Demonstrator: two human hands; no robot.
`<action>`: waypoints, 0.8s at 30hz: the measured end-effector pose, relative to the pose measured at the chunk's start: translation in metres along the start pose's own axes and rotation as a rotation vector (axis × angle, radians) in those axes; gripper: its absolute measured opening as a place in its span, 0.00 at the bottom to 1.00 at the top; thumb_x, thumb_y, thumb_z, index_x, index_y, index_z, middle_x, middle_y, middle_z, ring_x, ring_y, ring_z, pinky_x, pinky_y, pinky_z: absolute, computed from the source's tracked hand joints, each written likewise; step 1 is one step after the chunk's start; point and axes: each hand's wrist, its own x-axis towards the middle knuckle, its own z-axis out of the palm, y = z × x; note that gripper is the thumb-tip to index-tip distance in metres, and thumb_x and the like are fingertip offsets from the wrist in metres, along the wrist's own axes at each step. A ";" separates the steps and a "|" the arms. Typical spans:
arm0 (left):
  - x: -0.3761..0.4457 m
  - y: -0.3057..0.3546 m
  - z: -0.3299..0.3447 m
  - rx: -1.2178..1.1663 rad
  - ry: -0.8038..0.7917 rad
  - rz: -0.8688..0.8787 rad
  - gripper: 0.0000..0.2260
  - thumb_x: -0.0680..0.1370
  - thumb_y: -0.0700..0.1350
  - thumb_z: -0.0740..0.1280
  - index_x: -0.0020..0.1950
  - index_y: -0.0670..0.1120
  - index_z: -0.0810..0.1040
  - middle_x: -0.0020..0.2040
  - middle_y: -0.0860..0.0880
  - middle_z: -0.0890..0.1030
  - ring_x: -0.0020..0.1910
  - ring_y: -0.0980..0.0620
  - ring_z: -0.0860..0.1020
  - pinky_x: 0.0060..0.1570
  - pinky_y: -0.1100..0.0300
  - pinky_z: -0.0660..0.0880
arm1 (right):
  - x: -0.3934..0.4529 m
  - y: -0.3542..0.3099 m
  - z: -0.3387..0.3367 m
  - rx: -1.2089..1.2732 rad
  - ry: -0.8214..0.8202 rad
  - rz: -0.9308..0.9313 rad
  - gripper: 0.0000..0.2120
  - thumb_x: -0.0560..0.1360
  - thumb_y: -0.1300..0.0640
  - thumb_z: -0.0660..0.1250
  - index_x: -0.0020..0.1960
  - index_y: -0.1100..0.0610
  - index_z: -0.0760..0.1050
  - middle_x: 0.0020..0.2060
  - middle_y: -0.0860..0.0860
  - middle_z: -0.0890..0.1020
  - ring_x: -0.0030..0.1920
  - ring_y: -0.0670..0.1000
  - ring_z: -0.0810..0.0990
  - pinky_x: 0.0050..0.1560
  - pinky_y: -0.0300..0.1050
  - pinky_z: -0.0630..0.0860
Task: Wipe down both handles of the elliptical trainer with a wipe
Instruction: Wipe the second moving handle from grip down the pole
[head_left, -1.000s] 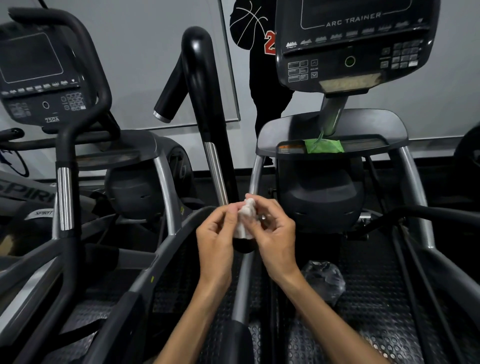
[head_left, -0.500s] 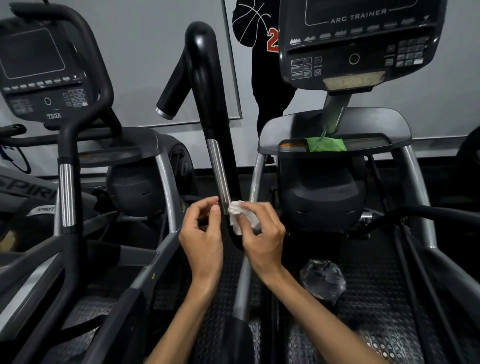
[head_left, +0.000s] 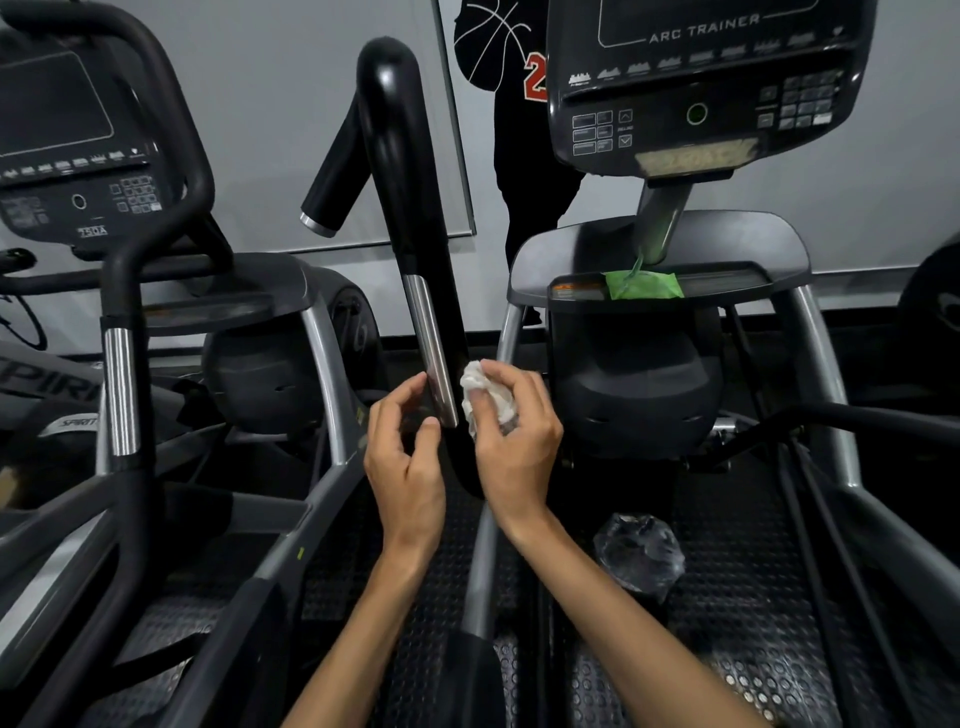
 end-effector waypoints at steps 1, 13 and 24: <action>0.000 0.000 0.000 -0.003 -0.003 0.005 0.19 0.77 0.37 0.63 0.66 0.48 0.78 0.62 0.49 0.80 0.63 0.50 0.78 0.63 0.57 0.74 | -0.004 0.000 -0.002 -0.010 -0.020 -0.032 0.08 0.76 0.66 0.73 0.55 0.60 0.83 0.50 0.50 0.83 0.52 0.43 0.82 0.54 0.36 0.76; -0.001 -0.007 0.002 -0.121 -0.032 -0.087 0.26 0.74 0.36 0.62 0.69 0.52 0.77 0.64 0.47 0.80 0.65 0.50 0.78 0.67 0.44 0.74 | -0.015 0.010 -0.006 -0.012 -0.044 -0.092 0.08 0.73 0.71 0.74 0.50 0.61 0.85 0.48 0.52 0.83 0.50 0.43 0.82 0.52 0.36 0.78; -0.006 -0.016 0.004 -0.126 -0.065 -0.086 0.30 0.72 0.36 0.62 0.72 0.57 0.74 0.67 0.48 0.78 0.67 0.47 0.76 0.67 0.39 0.73 | -0.031 0.009 -0.009 -0.043 -0.048 -0.056 0.08 0.71 0.68 0.77 0.48 0.59 0.85 0.45 0.50 0.82 0.48 0.40 0.81 0.49 0.31 0.76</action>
